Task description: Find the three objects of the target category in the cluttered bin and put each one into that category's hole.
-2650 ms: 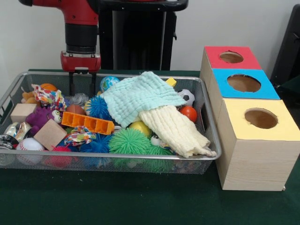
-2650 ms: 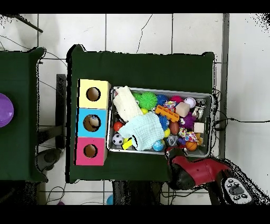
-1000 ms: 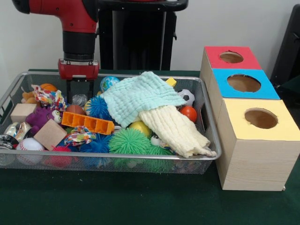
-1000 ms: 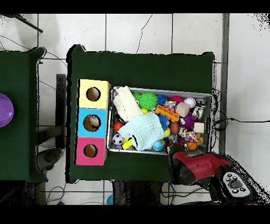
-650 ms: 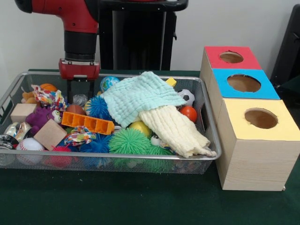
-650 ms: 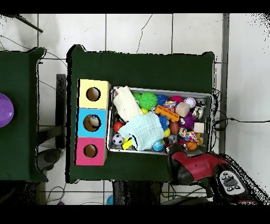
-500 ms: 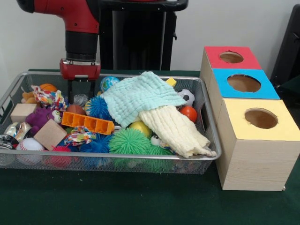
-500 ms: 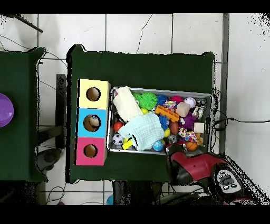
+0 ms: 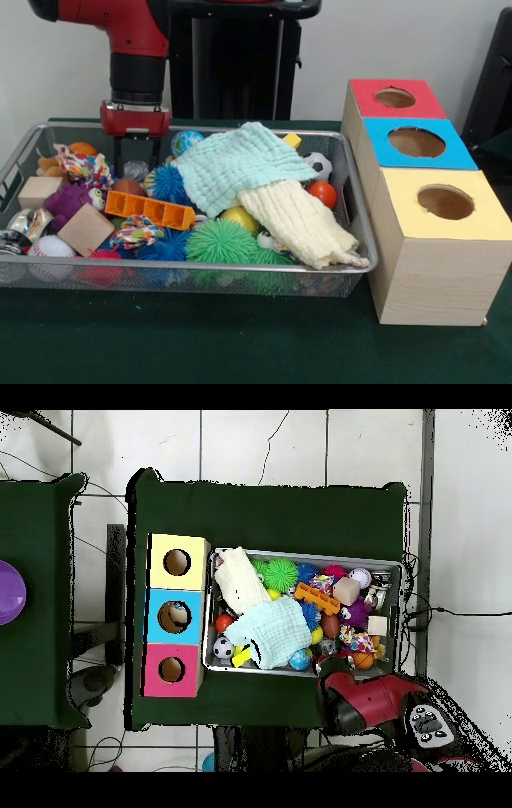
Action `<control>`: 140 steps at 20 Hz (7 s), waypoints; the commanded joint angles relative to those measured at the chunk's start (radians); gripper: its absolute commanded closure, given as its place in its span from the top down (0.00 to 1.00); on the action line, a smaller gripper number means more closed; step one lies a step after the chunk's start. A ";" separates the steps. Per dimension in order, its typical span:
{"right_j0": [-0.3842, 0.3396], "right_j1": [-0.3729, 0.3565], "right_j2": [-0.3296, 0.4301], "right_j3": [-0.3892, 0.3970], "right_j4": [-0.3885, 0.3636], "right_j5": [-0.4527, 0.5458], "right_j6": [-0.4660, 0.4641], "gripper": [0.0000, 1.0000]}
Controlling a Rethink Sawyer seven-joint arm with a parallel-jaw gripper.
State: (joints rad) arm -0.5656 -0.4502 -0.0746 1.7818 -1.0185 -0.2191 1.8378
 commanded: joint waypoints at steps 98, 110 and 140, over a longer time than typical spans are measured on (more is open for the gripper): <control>-0.042 -0.068 0.096 0.047 0.012 0.110 0.060 1.00; -0.029 -0.072 0.090 0.045 0.030 0.118 0.053 1.00; 0.108 0.134 -0.087 -0.066 0.128 -0.095 0.080 1.00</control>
State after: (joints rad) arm -0.4935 -0.4349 -0.1455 1.8241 -0.9488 -0.2136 1.8378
